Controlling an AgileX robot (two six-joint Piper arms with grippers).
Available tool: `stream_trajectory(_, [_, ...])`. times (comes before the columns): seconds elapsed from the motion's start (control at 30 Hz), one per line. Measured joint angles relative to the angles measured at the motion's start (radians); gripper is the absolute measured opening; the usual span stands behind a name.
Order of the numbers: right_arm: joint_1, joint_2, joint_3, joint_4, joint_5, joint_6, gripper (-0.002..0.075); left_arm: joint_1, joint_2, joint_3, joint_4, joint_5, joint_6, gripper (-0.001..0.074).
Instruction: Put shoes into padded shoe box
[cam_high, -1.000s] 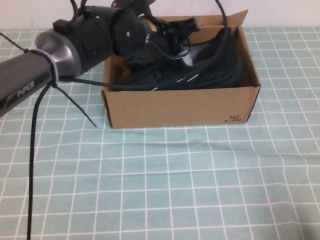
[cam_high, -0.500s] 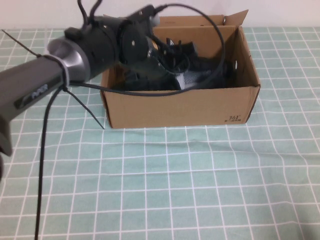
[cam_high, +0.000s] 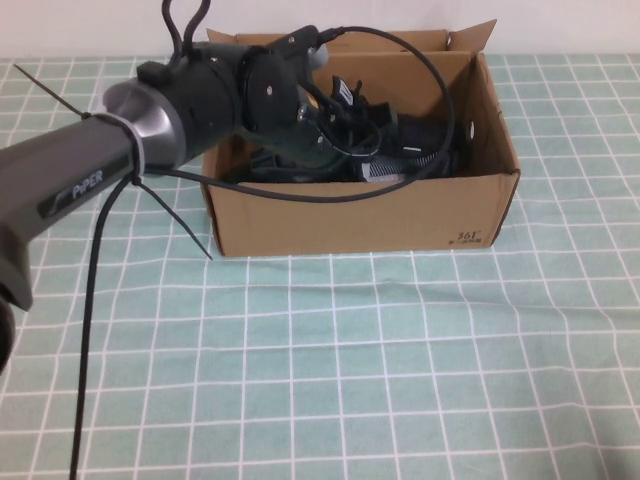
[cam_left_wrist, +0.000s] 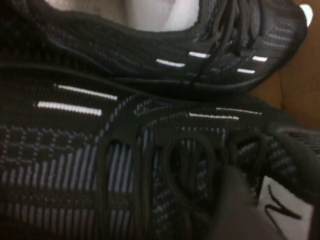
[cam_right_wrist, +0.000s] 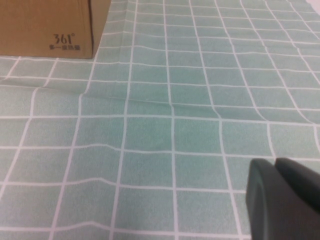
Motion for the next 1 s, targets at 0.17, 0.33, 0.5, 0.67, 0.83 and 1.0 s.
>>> stream_trajectory(0.17, [0.0, 0.0, 0.0, 0.0, 0.0, 0.0, -0.0008, 0.006, -0.048, 0.0, 0.018, 0.026, 0.132, 0.0439])
stream_trajectory(0.33, [0.0, 0.0, 0.0, 0.0, 0.0, 0.0, -0.0008, 0.006, -0.157, -0.06, 0.149, 0.125, 0.262, 0.0429])
stream_trajectory(0.5, [0.0, 0.0, 0.0, 0.0, 0.0, 0.0, -0.0008, 0.006, -0.287, -0.128, 0.332, 0.325, 0.331, 0.0217])
stream_trajectory(0.67, [0.0, 0.0, 0.0, 0.0, 0.0, 0.0, -0.0008, 0.006, -0.412, -0.134, 0.356, 0.507, 0.415, 0.0026])
stream_trajectory(0.83, [0.0, 0.0, 0.0, 0.0, 0.0, 0.0, -0.0008, 0.008, -0.515, -0.088, 0.167, 0.552, 0.551, 0.0001])
stream_trajectory(1.0, [0.0, 0.0, 0.0, 0.0, 0.0, 0.0, -0.0008, 0.008, -0.667, 0.086, 0.026, 0.49, 0.608, -0.0001])
